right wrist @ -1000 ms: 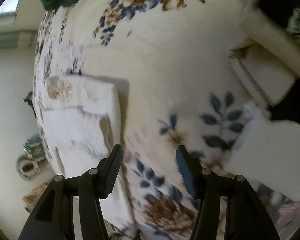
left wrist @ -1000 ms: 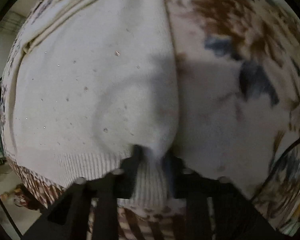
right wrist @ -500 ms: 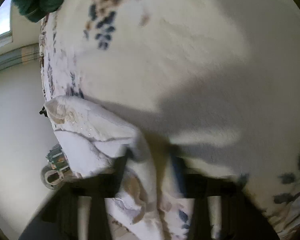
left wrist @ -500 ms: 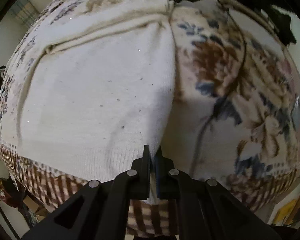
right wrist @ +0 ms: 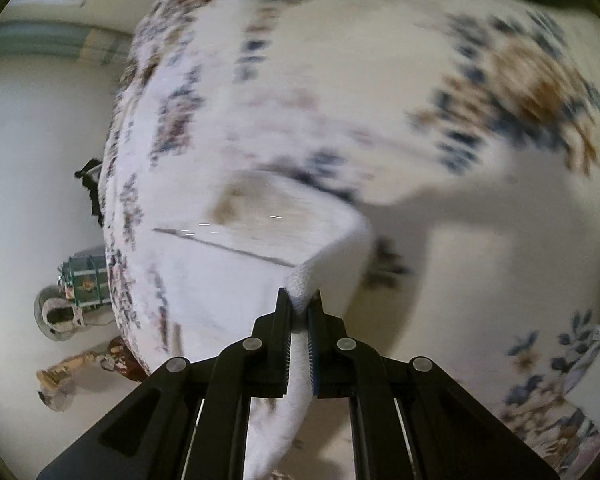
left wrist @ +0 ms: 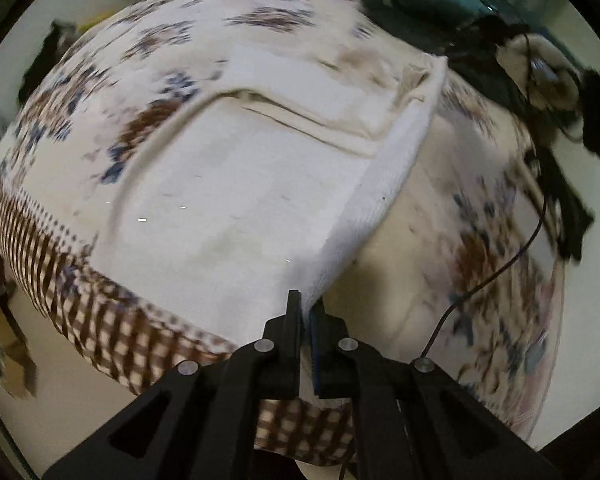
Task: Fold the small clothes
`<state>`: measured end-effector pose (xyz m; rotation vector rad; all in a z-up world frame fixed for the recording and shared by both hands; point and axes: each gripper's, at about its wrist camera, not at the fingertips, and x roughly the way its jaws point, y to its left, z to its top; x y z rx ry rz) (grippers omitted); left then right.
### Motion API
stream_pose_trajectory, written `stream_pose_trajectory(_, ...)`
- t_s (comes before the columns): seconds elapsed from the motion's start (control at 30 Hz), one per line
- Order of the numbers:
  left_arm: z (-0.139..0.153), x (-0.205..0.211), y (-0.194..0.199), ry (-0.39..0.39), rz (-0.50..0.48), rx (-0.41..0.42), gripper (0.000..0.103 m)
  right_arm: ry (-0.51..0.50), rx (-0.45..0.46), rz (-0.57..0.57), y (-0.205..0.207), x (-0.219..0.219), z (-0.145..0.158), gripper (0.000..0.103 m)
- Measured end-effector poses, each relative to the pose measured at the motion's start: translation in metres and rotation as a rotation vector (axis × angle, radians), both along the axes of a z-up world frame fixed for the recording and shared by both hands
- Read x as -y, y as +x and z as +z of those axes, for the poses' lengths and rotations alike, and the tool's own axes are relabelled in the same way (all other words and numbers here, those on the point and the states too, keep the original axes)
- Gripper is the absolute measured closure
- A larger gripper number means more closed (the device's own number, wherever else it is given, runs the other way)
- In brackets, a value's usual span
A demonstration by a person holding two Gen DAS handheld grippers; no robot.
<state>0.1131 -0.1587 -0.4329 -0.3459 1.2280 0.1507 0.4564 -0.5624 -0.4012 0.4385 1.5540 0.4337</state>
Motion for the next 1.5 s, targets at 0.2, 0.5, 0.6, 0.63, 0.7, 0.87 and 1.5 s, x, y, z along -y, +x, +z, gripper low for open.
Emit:
stream_pose_trajectory(0.2, -0.021, -0.110, -0.005, -0.106, 0.124, 0.013, 0.101, -0.079, 0.063, 0.069, 0.012, -0.139, 0.037, 0.096)
stream_pose_trajectory(0.5, -0.085, -0.232, -0.001, -0.209, 0.217, -0.029, 0.101, -0.291, 0.085, 0.193, 0.034, -0.342, -0.013, 0.096)
stream_pose_trajectory(0.6, -0.109, -0.257, 0.000, -0.248, 0.236, -0.052, 0.101, -0.359, 0.086, 0.229, 0.040, -0.386, -0.039, 0.096)
stream_pose_trajectory(0.63, -0.112, -0.259, -0.001, -0.258, 0.240, -0.057, 0.101, -0.374, 0.085, 0.233, 0.041, -0.396, -0.047, 0.096)
stream_pose_trajectory(0.7, -0.125, -0.265, -0.001, -0.285, 0.236, -0.078, 0.101, -0.407, 0.074, 0.241, 0.043, -0.413, -0.064, 0.096)
stream_pose_trajectory(0.87, -0.141, -0.268, -0.001, -0.330, 0.221, -0.107, 0.101, -0.442, 0.028, 0.279, 0.037, -0.435, -0.099, 0.095)
stream_pose_trajectory(1.5, -0.134, -0.270, 0.012, -0.322, 0.115, -0.165, 0.101, -0.128, -0.491, 0.015, -0.357, -0.222, -0.142, 0.060)
